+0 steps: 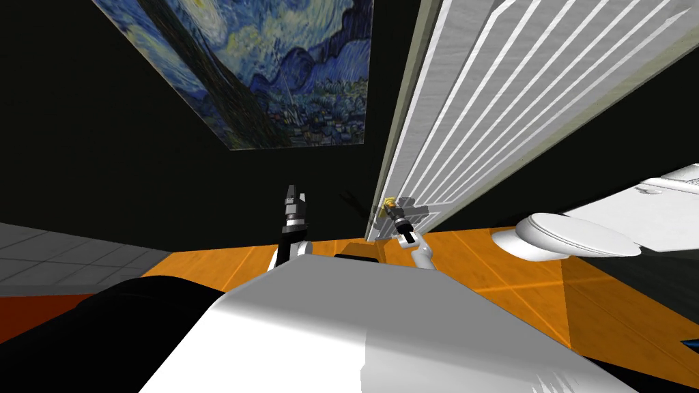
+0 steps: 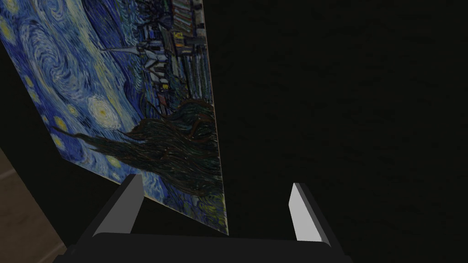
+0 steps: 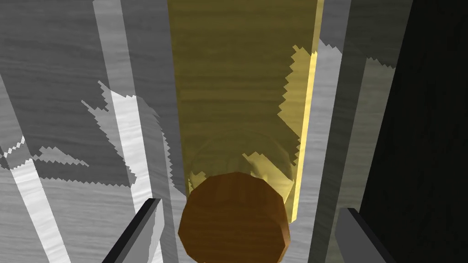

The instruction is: Pull the door open

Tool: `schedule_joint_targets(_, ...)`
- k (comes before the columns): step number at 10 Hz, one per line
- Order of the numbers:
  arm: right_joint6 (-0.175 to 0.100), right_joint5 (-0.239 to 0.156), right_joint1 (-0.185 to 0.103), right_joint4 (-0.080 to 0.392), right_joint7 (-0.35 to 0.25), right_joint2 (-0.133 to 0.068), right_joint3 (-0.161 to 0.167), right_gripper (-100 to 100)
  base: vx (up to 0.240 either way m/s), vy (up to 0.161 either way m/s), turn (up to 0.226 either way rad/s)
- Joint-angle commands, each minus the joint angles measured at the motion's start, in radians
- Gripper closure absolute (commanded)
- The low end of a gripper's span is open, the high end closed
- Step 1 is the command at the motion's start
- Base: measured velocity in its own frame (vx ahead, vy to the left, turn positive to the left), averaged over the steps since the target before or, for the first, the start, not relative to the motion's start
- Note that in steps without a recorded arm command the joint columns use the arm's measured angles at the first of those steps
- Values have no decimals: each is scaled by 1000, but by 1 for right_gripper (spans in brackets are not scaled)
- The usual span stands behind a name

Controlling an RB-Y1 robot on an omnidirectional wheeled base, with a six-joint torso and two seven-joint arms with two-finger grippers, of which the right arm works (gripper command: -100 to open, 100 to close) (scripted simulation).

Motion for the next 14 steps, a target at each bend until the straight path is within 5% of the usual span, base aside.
schedule_joint_targets(1, 12, -5, -10, 16, 27, 19, -33, -100, 30, -65, 263)
schedule_joint_targets(2, 4, -4, -12, 19, 16, 9, -23, -100, 14, -31, 48)
schedule_joint_targets(3, 4, -4, -12, 19, 16, 9, -23, 100, -2, 4, -45)
schedule_joint_targets(8, 4, -4, -12, 19, 16, 9, -23, 100, -1, 4, -3)
schedule_joint_targets(14, 5, -64, -23, 36, -126, 4, -35, 100, -47, -31, 93)
